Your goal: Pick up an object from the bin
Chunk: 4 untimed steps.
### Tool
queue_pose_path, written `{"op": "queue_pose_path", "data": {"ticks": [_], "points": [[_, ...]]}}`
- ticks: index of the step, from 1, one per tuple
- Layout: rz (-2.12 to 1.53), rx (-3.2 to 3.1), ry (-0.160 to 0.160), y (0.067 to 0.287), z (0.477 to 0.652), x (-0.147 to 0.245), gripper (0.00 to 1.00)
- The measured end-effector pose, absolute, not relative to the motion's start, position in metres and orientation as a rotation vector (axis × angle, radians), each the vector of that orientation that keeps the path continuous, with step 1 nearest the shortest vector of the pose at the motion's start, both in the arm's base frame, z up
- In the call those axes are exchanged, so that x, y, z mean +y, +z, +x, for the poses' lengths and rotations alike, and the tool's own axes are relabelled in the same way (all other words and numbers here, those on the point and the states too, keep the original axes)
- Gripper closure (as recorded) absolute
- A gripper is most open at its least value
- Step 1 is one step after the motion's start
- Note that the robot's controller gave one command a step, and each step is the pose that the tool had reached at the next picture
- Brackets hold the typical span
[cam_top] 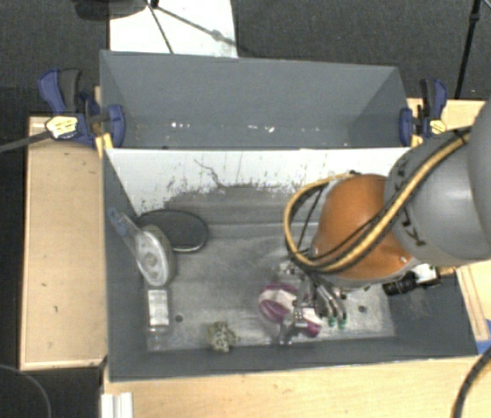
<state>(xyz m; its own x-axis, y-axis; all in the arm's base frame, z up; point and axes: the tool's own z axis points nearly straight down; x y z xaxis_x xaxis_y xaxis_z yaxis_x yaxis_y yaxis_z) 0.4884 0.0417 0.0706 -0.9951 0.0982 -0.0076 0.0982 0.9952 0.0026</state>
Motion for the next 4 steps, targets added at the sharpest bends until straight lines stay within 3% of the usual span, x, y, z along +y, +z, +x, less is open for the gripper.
{"op": "queue_pose_path", "data": {"ticks": [1, 2, 3, 4], "points": [[0.159, 3.125, 0.005, 0.074, 0.49, 0.042, 1.0], [-0.246, 3.115, 0.002, 0.074, 0.486, 0.036, 1.0], [-0.283, 3.118, 0.0, 0.183, 0.494, 0.037, 1.0], [-0.279, 3.127, 0.001, 0.179, 0.492, 0.037, 0.0]]}}
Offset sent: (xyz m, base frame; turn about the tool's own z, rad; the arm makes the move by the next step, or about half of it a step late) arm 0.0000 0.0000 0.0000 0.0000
